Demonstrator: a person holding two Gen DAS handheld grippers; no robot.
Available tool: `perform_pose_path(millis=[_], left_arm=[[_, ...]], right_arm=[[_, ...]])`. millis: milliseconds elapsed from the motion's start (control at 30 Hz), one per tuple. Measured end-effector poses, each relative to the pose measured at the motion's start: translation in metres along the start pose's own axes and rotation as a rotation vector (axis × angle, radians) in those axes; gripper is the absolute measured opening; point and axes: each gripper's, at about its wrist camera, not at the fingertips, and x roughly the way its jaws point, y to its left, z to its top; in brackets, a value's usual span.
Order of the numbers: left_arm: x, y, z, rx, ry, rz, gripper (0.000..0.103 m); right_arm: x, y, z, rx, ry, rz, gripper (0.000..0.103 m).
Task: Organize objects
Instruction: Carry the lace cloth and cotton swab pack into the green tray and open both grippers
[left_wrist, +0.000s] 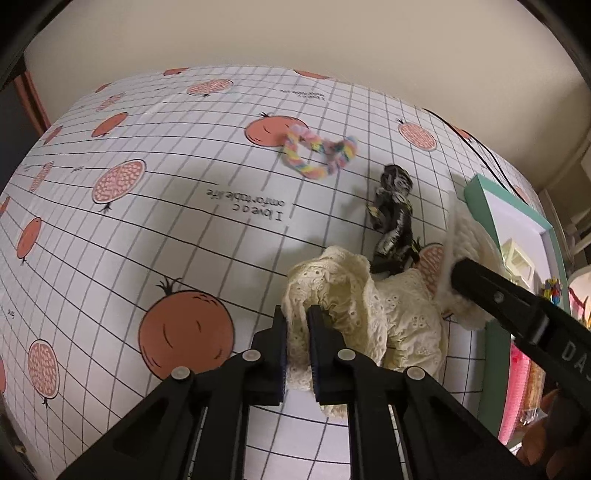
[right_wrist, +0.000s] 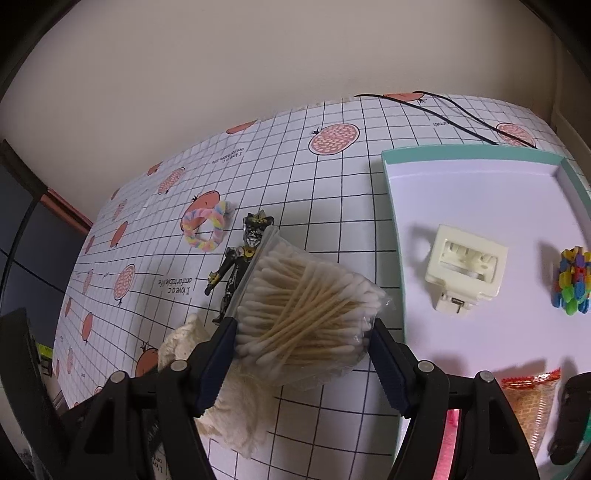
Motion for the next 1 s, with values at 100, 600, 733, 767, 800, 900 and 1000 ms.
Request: perform_pose_path(millis=[100, 600, 733, 767, 800, 900, 1000], left_arm=[[-0.003, 0.003, 0.002, -0.008, -0.018, 0.01, 0.009], [-0.039, 0.019, 0.013, -0.096, -0.13, -0.05, 0.008], [-0.05, 0.023, 0.016, -0.116, -0.163, -0.07, 0.008], [-0.054, 0.024, 0.017, -0.126, -0.174, -0.08, 0.008], [-0.058, 0.025, 0.018, -0.133, -0.183, -0.088, 0.008], [-0.068, 0.029, 0.019, -0.156, -0.217, -0.111, 0.008], [-0.077, 0.03, 0.02, -0.174, -0.243, -0.14, 0.008]], right_arm=[[-0.005, -0.002, 0.0, -0.004, -0.004, 0.004, 0.074], [-0.026, -0.012, 0.003, 0.009, -0.039, 0.021, 0.073], [-0.03, -0.014, 0.004, 0.015, -0.047, 0.019, 0.073], [-0.032, -0.015, 0.005, 0.017, -0.05, 0.019, 0.073], [-0.033, -0.016, 0.005, 0.018, -0.052, 0.022, 0.073], [-0.037, -0.019, 0.006, 0.027, -0.061, 0.024, 0.073], [-0.04, -0.022, 0.007, 0.034, -0.07, 0.024, 0.073]])
